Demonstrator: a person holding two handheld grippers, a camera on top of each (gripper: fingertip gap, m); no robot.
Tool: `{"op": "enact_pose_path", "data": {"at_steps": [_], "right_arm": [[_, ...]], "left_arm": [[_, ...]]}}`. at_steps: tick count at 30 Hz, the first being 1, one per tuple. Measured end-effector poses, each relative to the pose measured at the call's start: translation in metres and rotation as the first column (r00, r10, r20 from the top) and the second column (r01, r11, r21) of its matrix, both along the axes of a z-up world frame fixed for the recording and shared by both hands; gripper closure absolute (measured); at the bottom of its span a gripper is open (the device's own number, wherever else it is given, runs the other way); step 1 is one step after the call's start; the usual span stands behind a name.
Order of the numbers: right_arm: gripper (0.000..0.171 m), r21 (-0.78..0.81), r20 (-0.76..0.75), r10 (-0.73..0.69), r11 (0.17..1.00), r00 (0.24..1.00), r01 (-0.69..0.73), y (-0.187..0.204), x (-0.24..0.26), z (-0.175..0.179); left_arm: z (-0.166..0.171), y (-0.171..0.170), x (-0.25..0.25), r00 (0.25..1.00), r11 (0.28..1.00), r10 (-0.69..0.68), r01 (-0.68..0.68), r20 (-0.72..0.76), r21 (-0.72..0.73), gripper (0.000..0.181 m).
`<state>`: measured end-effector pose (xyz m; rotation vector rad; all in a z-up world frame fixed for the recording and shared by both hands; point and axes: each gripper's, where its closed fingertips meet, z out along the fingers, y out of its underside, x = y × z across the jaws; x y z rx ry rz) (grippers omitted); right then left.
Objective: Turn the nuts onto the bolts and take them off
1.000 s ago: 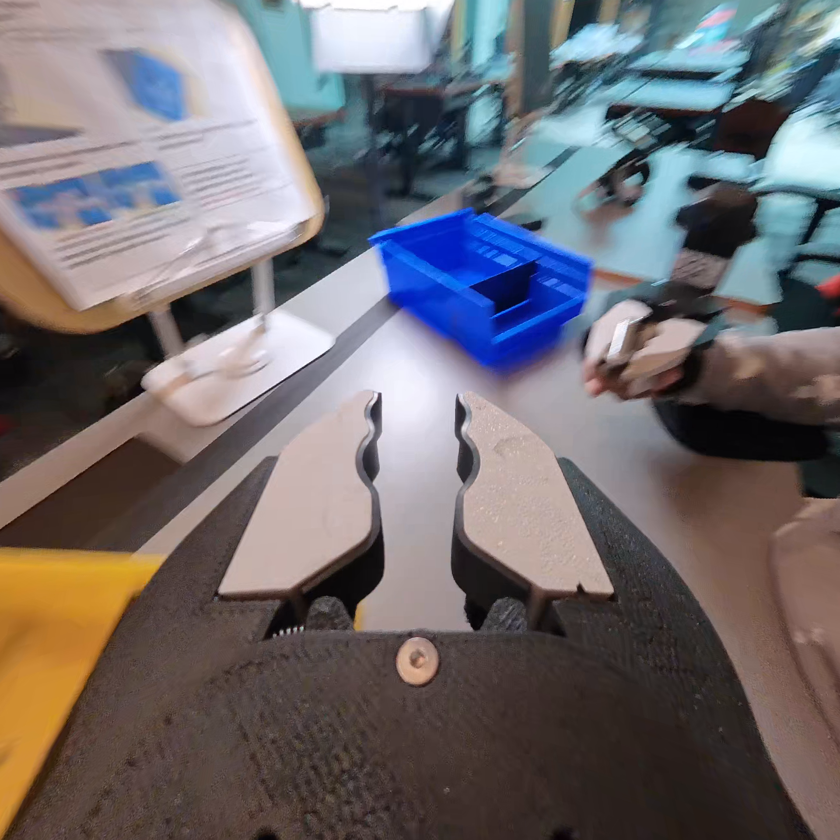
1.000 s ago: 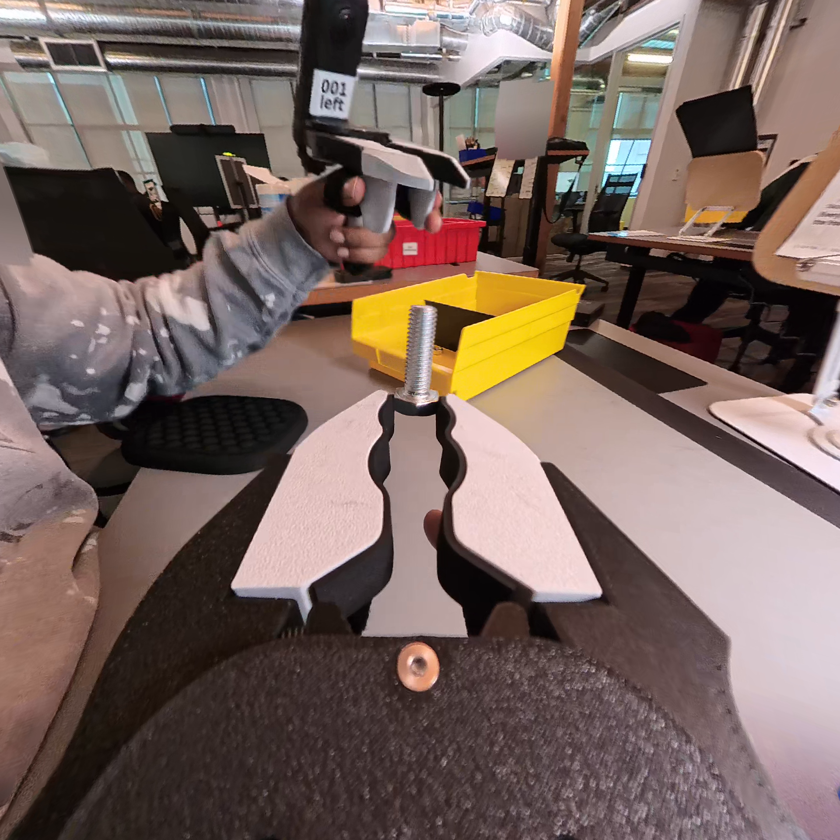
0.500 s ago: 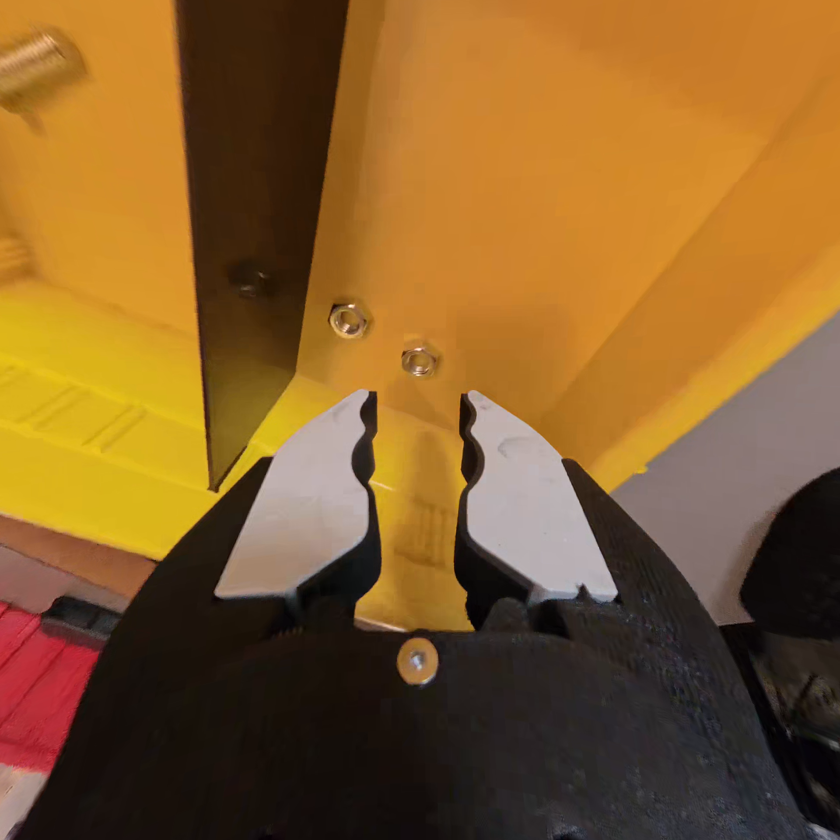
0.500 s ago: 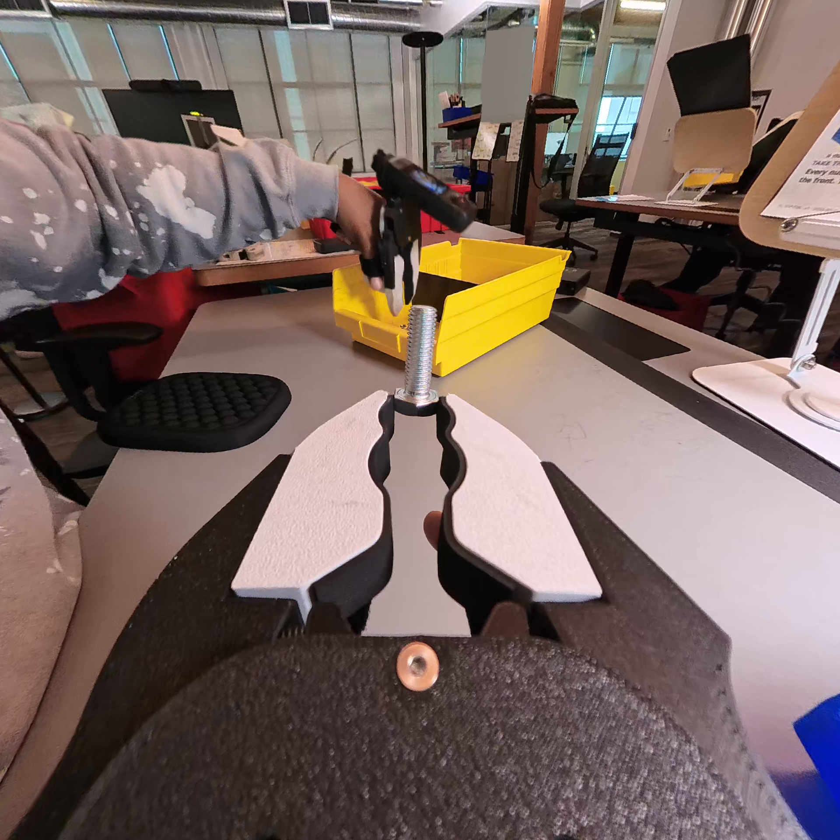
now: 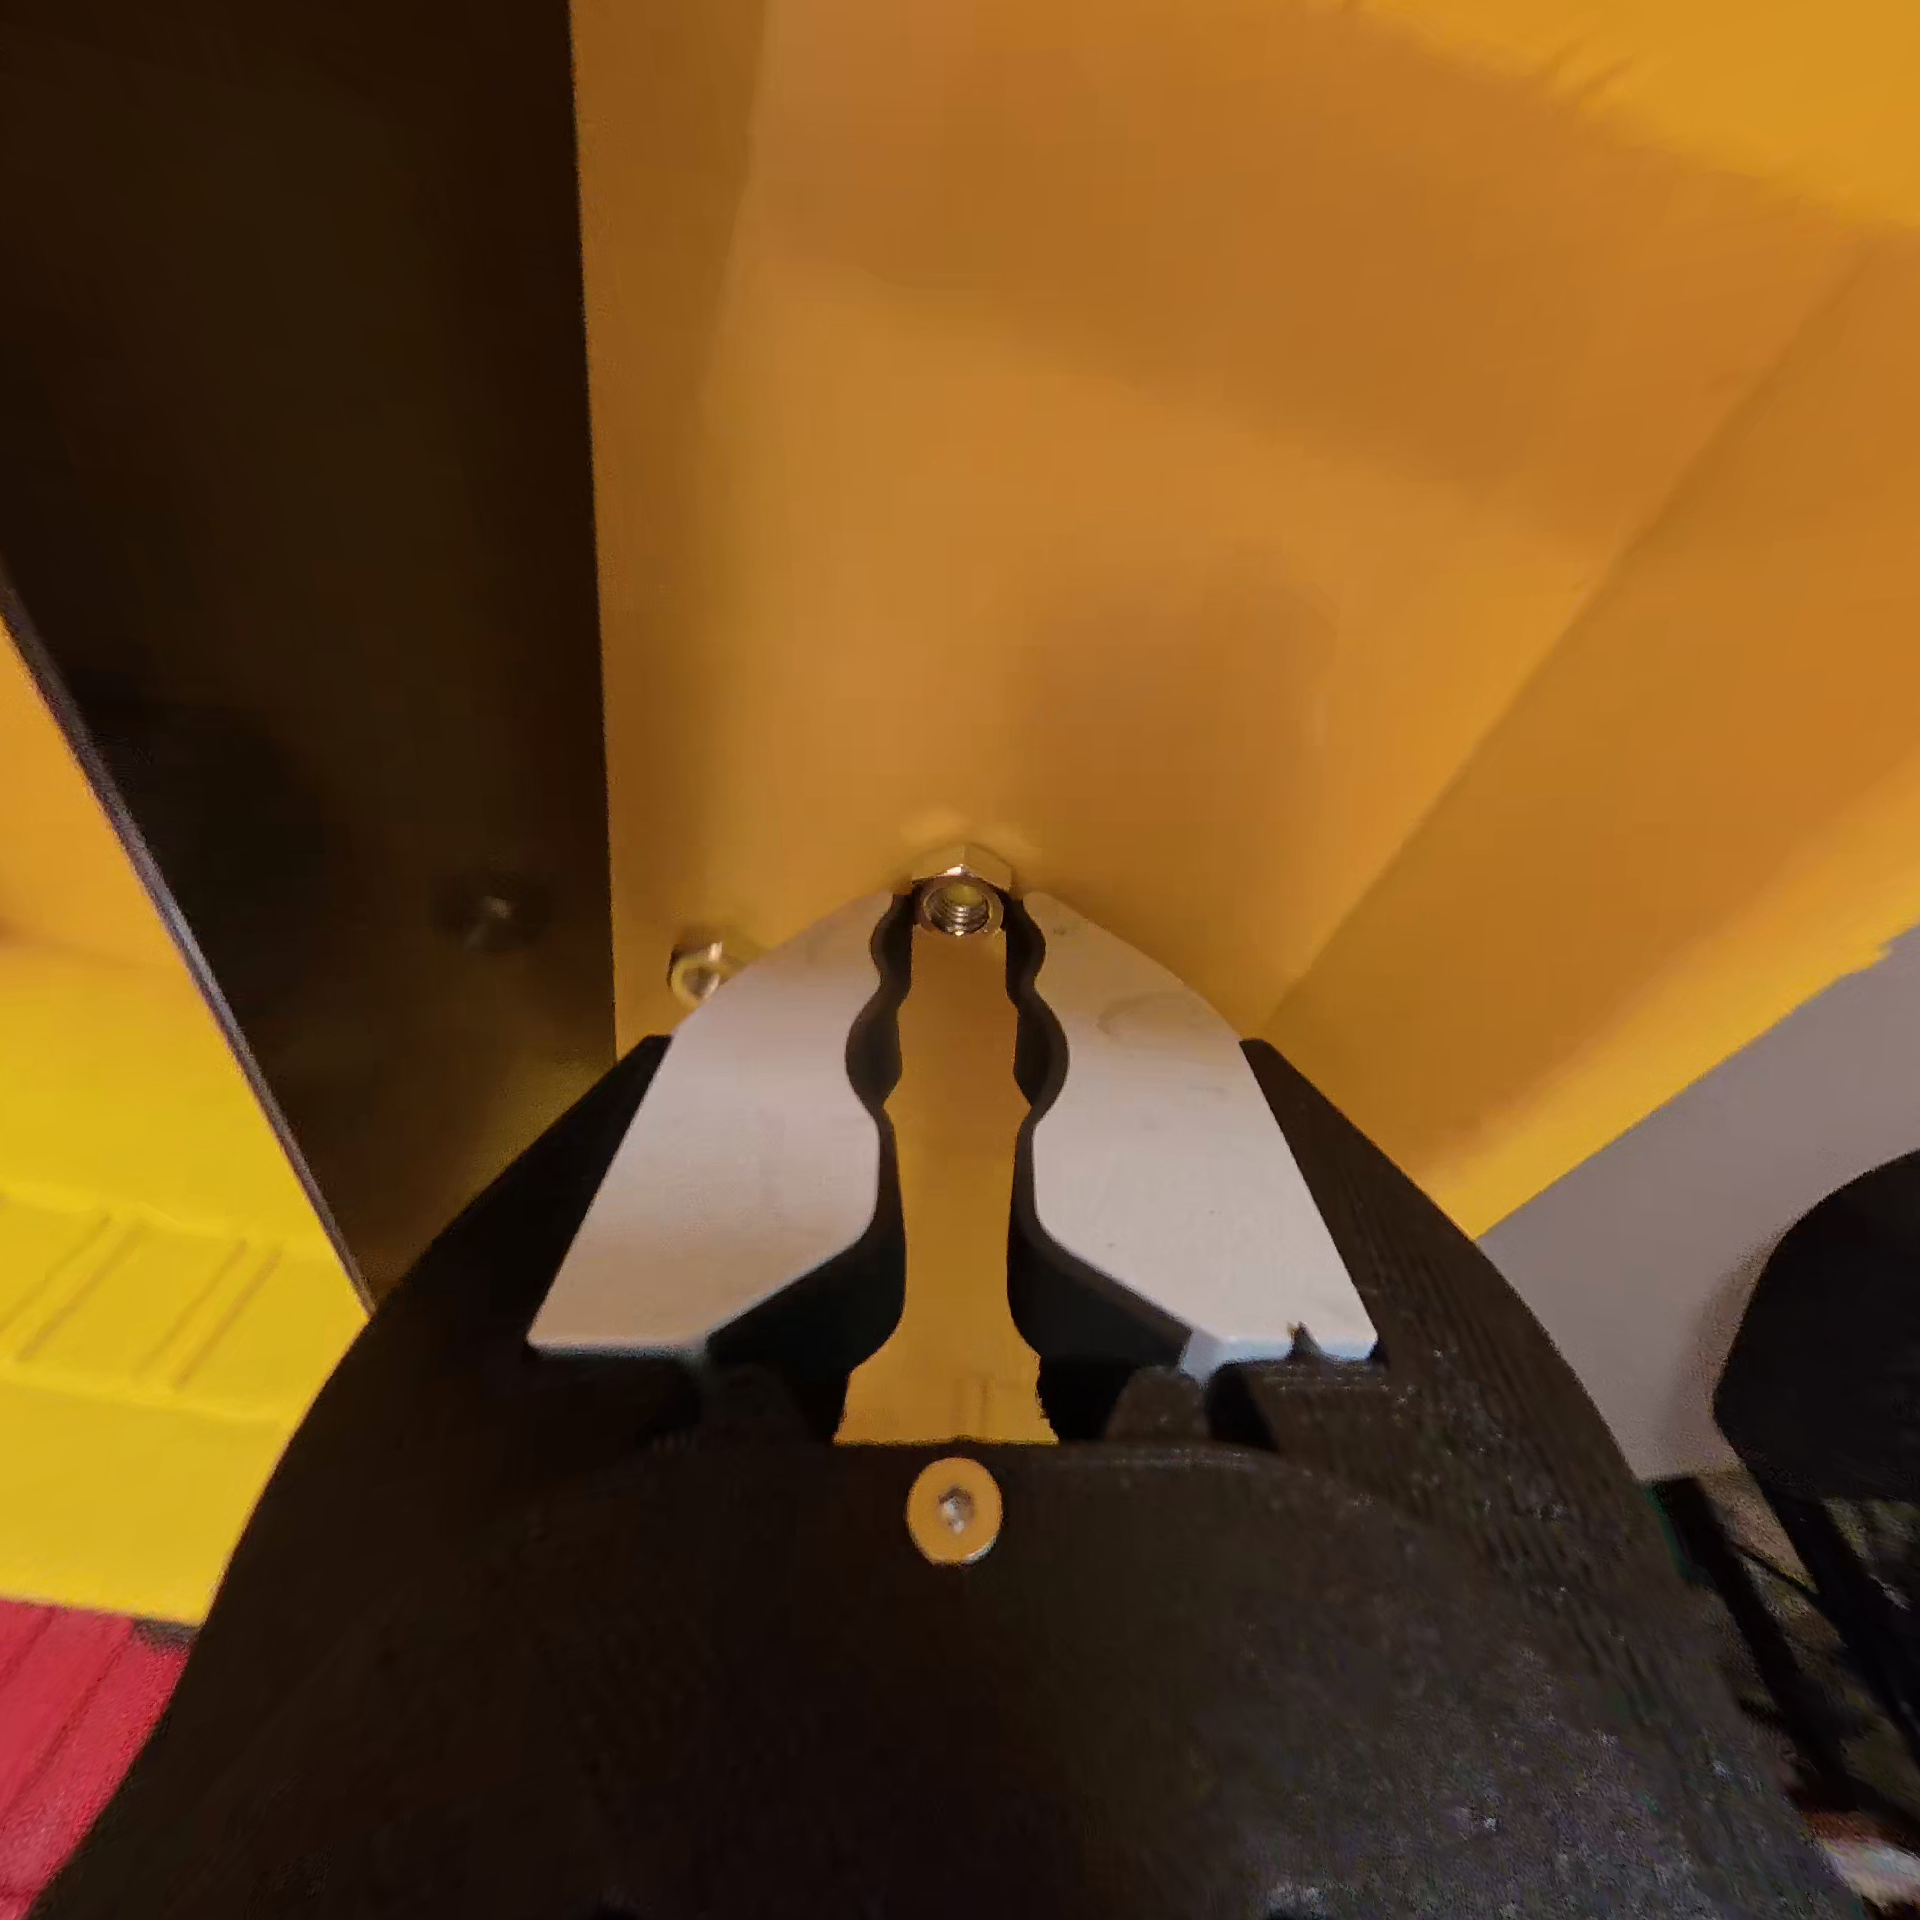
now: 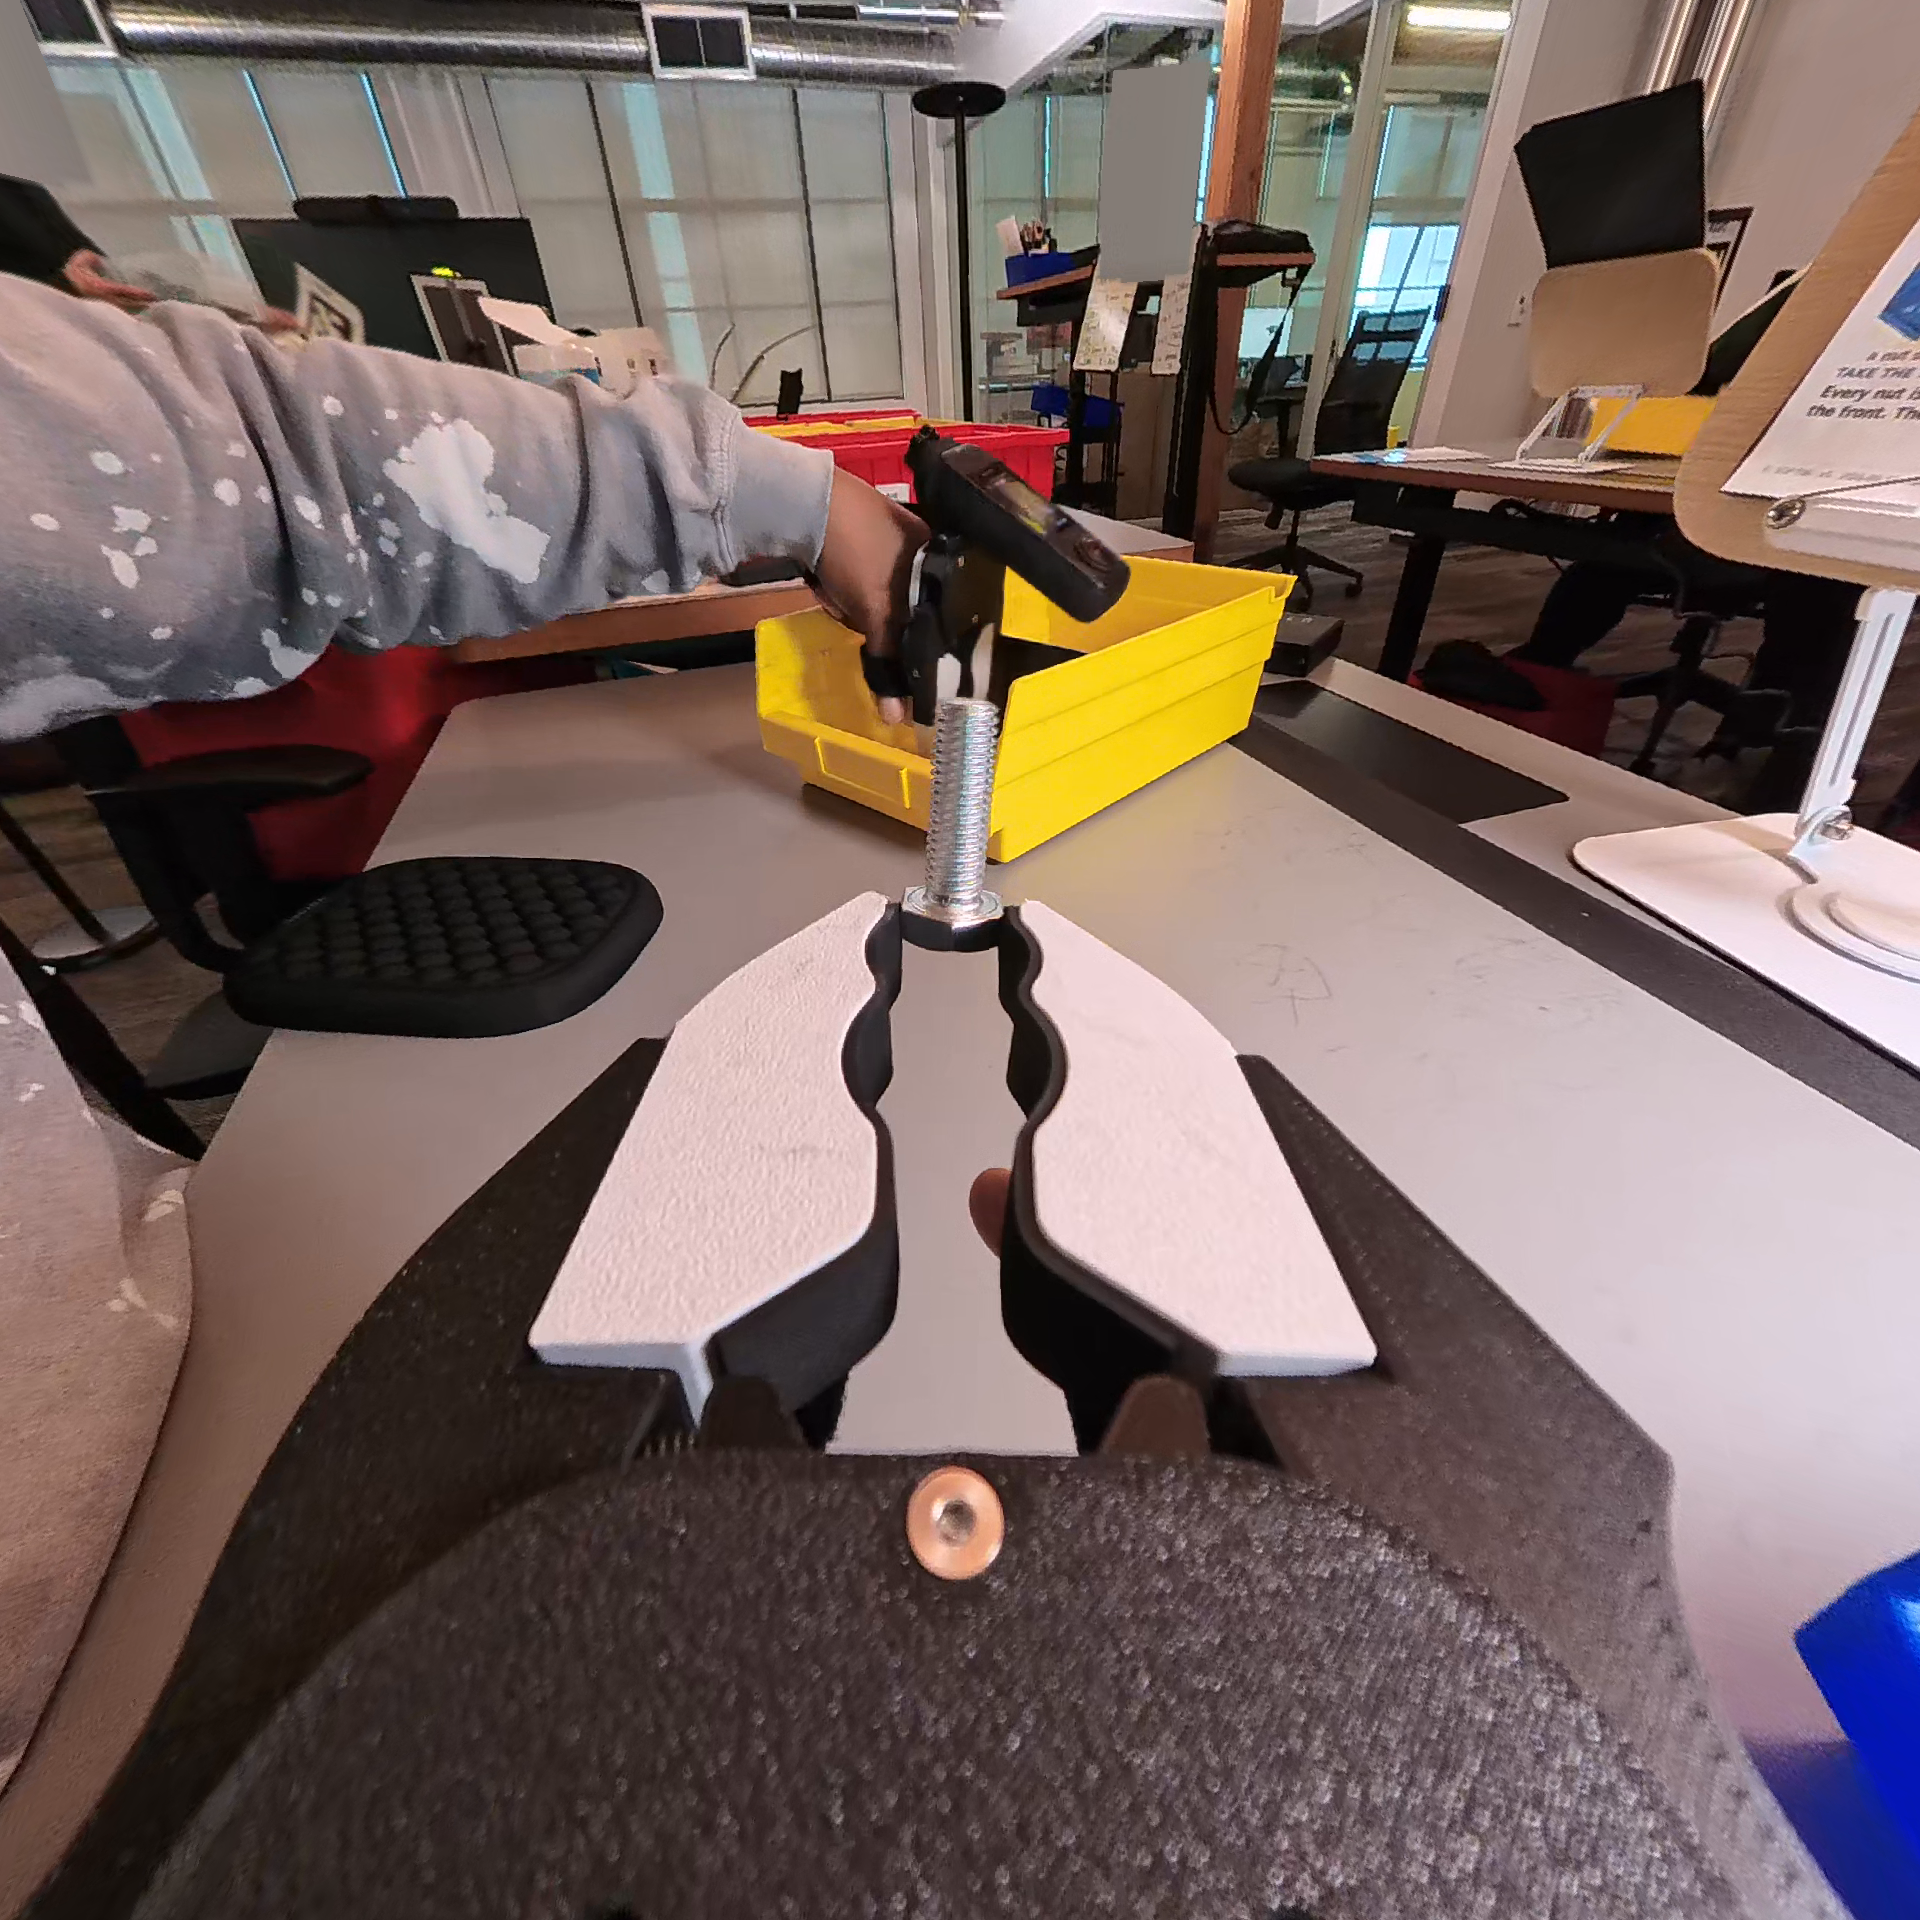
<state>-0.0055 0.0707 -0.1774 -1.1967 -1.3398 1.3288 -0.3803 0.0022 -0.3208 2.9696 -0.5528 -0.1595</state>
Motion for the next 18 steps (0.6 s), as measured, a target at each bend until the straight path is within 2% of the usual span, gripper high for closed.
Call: {"op": "enact_pose_path", "data": {"at_steps": [7,13,18], "right_arm": [[0.153,-0.001,-0.002,-0.001,1.000,1.000,0.001,0.000,0.001,0.000],[0.153,-0.008,-0.014,-0.001,1.000,1.000,0.001,0.002,0.003,0.002],[0.153,-0.009,-0.009,0.008,1.000,1.000,-0.008,0.000,0.002,0.000]], "left_arm": [[0.006,0.052,0.039,0.990,0.961,-0.074,0.037,0.123,0.273,0.159],[0.008,0.051,0.038,0.985,0.933,-0.097,0.039,0.144,0.359,0.155],[0.002,0.050,0.036,0.982,0.927,-0.074,0.005,0.171,0.374,0.153]]}}
